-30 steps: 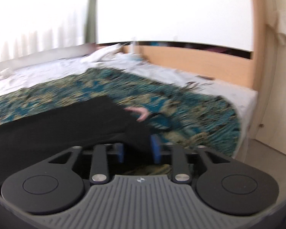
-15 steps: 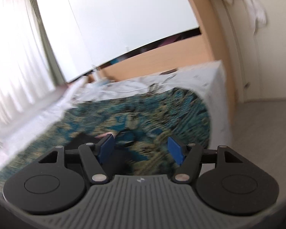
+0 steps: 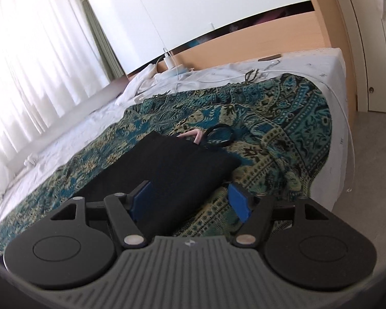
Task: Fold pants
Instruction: 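Withdraw both open grippers from the pants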
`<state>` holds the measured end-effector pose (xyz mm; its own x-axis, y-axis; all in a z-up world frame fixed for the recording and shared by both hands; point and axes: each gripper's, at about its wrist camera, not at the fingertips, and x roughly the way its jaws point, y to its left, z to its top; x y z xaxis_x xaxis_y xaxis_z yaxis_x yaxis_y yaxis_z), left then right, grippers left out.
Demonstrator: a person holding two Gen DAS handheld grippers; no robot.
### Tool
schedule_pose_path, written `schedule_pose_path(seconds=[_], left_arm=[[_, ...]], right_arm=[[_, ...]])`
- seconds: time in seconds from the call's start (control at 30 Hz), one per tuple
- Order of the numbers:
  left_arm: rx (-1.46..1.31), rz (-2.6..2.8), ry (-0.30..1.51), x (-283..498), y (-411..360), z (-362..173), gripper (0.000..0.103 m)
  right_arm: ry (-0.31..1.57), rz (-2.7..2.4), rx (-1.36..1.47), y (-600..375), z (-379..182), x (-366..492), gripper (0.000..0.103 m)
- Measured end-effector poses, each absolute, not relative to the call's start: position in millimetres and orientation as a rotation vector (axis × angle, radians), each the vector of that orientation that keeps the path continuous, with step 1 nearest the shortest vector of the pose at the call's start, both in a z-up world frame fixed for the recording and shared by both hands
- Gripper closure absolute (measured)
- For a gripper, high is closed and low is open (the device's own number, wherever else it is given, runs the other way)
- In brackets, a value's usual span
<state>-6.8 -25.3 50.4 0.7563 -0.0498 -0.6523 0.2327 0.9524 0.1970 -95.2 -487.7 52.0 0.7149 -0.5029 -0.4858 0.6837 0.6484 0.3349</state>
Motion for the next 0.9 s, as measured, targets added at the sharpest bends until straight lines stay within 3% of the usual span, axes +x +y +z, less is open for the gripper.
schedule_pose_path(seconds=[0.43, 0.67, 0.77, 0.9], left_arm=[[0.131, 0.225, 0.576, 30, 74, 85, 0.058], [0.084, 0.486, 0.648, 70, 156, 62, 0.078], [-0.007, 0.617, 0.783, 86, 192, 39, 0.078], [-0.051, 0.652, 0.776, 85, 201, 41, 0.078]], right_arm=[[0.383, -0.714, 0.483, -487, 50, -77, 0.022], [0.398, -0.737, 0.454, -480, 50, -69, 0.022], [0.399, -0.744, 0.45, -479, 51, -67, 0.022], [0.387, -0.745, 0.47, -480, 51, -69, 0.022]])
